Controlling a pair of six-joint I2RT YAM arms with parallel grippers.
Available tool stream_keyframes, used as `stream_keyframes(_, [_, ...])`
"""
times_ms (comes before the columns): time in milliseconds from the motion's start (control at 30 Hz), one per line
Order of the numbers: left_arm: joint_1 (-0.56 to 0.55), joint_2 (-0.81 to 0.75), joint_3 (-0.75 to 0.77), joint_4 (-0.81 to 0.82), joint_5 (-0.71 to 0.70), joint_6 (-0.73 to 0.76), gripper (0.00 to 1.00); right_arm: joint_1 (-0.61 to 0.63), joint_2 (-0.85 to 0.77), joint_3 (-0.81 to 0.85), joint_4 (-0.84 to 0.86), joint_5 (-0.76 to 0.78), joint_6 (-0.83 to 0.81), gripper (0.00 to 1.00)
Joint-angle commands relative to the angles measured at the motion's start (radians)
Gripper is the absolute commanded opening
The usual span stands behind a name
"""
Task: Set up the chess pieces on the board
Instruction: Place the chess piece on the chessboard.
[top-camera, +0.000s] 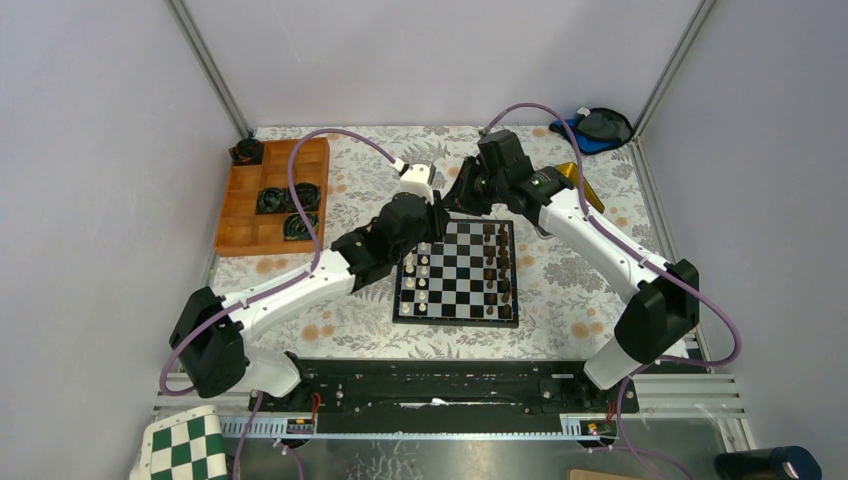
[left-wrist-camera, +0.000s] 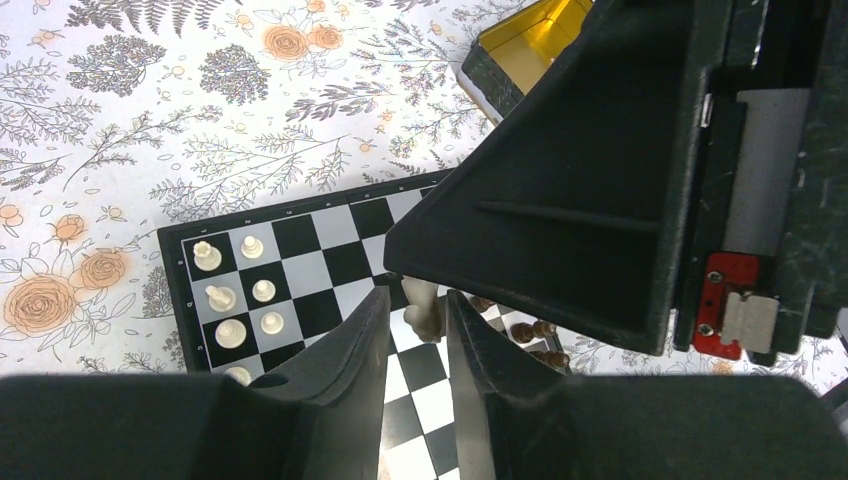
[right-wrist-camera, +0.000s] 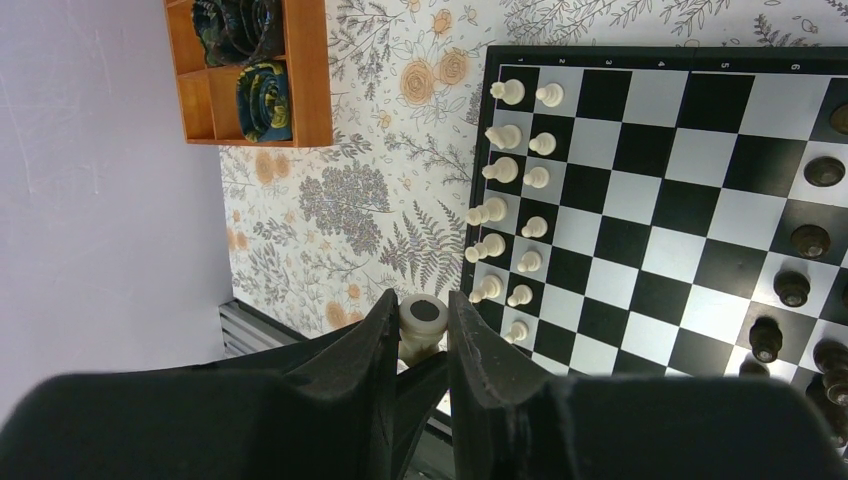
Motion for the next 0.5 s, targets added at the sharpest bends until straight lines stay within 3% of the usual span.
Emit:
stream_keyframes(0, [-0.007, -0.005, 0.006, 0.072, -0.014, 0.020, 0.32, 0.010, -0.012, 0.049, -0.008, -0.021, 0.001, 0.00])
stream_keyframes(467, [-0.006, -0.007, 0.008, 0.070, -0.018, 0.028, 0.20, 0.015, 0.000, 0.038, -0.010, -0.037, -0.001, 0.00])
